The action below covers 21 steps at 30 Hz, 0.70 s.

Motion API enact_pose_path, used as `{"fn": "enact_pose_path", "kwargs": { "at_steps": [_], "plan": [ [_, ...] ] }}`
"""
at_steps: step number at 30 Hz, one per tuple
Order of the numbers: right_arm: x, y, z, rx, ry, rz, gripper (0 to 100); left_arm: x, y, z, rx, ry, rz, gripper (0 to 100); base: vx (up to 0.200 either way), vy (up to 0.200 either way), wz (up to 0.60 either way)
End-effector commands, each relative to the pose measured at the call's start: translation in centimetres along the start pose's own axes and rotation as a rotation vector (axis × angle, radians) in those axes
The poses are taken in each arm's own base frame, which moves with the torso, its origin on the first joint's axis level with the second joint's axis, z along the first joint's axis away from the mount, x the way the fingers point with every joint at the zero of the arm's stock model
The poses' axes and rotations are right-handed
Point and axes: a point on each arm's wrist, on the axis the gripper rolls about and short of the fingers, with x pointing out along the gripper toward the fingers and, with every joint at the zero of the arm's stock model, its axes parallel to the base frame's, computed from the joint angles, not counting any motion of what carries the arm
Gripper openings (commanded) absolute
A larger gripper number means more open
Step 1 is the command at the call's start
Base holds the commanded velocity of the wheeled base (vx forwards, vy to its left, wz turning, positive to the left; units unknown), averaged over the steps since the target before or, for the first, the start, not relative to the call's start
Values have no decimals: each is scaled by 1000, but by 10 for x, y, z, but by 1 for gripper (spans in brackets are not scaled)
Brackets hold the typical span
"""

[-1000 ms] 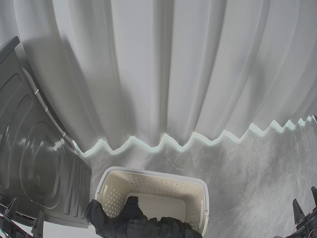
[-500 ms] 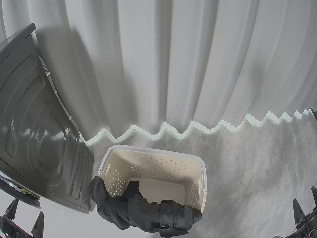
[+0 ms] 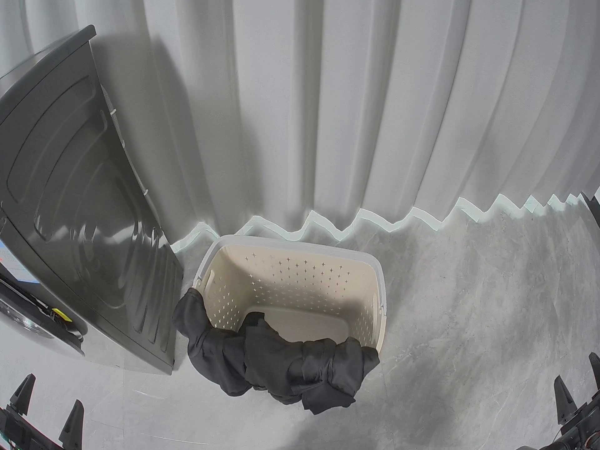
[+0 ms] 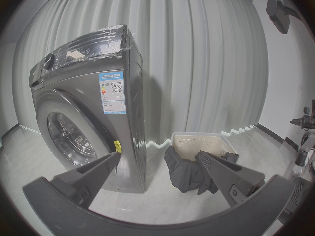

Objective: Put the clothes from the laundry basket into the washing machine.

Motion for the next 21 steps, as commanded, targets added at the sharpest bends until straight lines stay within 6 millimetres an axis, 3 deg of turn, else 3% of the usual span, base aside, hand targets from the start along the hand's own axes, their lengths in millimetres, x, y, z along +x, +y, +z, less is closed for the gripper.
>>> {"fn": "enact_pose_path", "kwargs": {
  "at_steps": [1,15,21],
  "plan": [
    [0,0,-5,0,0,0,100,0,0,-5,-2,0,-1,100,-200,0,0],
    [0,0,-5,0,1,0,100,0,0,-5,0,0,1,100,-200,0,0],
    [0,0,-5,0,1,0,100,0,0,-5,0,0,3,100,0,0,0]
  ]
}}
